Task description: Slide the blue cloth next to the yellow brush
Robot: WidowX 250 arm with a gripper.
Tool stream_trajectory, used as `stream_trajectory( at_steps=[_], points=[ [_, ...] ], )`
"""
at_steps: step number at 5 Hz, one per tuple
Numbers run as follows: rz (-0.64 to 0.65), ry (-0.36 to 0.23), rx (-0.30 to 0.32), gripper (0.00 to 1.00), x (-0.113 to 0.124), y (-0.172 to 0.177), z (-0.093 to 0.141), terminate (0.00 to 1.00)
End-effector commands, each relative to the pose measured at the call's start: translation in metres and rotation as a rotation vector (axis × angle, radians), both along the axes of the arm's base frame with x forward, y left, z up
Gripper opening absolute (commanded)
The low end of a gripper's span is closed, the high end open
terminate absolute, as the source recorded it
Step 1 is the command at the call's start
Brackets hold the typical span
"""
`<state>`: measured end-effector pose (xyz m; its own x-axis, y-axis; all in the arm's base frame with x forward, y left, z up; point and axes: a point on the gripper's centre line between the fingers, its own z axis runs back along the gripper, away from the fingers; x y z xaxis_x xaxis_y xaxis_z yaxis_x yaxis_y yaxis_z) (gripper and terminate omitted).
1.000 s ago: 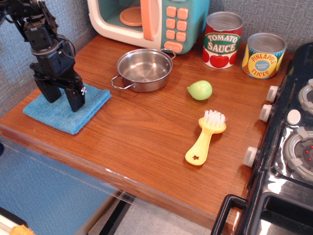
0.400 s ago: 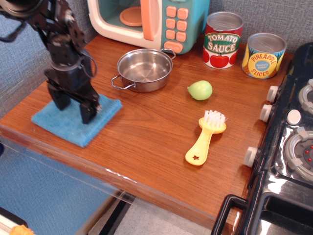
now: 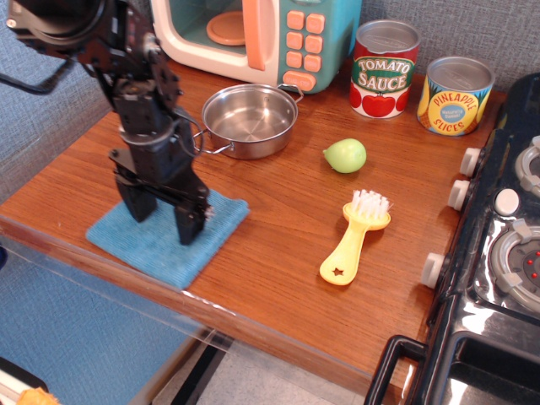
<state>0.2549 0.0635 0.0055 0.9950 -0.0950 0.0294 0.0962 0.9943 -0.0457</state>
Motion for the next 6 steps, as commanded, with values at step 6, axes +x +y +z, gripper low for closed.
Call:
stream_trajectory(
  at_steps=[6],
  points=[
    [0.104,-0.129,0.024,1.0,0.002,-0.039,0.111,0.0]
  ],
)
